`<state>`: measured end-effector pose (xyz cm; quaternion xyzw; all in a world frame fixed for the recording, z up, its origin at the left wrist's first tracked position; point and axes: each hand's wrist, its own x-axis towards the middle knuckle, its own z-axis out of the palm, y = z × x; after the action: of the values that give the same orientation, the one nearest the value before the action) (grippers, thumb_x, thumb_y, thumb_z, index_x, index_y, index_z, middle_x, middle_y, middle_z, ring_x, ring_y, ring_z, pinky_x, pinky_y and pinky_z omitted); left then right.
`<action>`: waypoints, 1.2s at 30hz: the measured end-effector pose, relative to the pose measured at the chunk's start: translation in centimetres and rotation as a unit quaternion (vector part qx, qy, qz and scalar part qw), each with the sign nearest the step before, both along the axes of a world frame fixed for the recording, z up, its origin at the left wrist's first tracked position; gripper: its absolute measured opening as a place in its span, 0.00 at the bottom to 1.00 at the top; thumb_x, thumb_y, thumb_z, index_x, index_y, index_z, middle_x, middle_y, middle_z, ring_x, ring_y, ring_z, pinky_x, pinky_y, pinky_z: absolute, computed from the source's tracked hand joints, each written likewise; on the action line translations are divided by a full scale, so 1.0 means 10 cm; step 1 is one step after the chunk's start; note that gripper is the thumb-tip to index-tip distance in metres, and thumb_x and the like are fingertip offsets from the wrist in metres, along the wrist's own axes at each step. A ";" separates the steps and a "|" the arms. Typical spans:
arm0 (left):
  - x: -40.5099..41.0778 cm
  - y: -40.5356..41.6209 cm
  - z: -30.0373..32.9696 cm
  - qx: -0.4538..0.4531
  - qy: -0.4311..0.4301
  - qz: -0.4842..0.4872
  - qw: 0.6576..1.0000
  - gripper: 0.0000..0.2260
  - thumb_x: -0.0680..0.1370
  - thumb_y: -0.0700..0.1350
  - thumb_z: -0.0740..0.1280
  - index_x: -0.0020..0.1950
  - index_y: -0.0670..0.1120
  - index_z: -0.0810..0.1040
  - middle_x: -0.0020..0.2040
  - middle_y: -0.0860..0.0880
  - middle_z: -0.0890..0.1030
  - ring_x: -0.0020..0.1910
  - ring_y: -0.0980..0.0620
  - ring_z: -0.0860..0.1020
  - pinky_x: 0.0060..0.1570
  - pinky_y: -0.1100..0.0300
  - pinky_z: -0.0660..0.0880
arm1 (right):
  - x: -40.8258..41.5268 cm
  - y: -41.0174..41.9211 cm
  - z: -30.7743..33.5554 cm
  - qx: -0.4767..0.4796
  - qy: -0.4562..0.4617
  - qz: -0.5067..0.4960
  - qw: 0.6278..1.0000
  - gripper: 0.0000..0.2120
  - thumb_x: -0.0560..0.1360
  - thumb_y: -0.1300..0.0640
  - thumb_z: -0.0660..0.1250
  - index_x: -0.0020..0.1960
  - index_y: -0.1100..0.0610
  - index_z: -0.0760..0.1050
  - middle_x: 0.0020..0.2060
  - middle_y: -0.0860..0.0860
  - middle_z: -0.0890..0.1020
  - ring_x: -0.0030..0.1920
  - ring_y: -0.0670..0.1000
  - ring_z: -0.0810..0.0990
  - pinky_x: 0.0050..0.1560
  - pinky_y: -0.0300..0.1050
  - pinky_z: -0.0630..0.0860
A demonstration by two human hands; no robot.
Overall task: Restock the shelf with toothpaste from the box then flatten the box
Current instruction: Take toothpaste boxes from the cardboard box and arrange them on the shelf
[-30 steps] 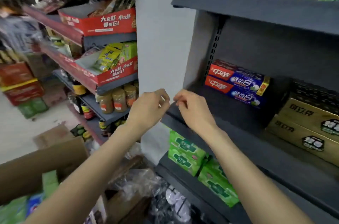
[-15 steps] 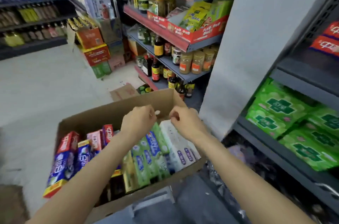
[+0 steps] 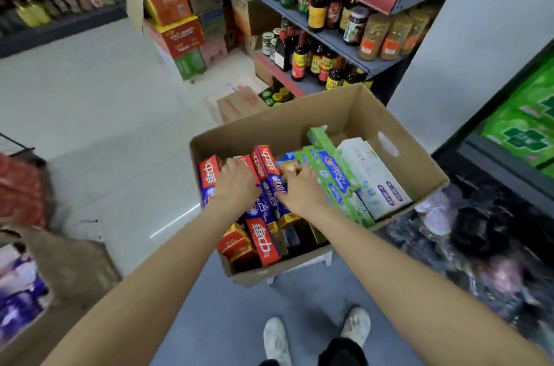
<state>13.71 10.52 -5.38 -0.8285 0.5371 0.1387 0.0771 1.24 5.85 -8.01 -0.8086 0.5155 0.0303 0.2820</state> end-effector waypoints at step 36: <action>0.51 -0.26 0.13 -0.264 0.398 0.311 0.822 0.22 0.70 0.55 0.72 0.51 0.37 0.77 0.48 0.41 0.83 0.47 0.43 0.82 0.45 0.53 0.79 | 0.15 -0.18 0.26 0.059 -0.193 -0.192 0.960 0.06 0.73 0.58 0.70 0.43 0.57 0.73 0.56 0.59 0.78 0.57 0.57 0.77 0.54 0.48 0.73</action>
<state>18.78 7.88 -4.08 -0.8129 0.2507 0.3261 -0.4123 2.79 4.02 -5.41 -0.6664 0.5942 -0.1510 0.4243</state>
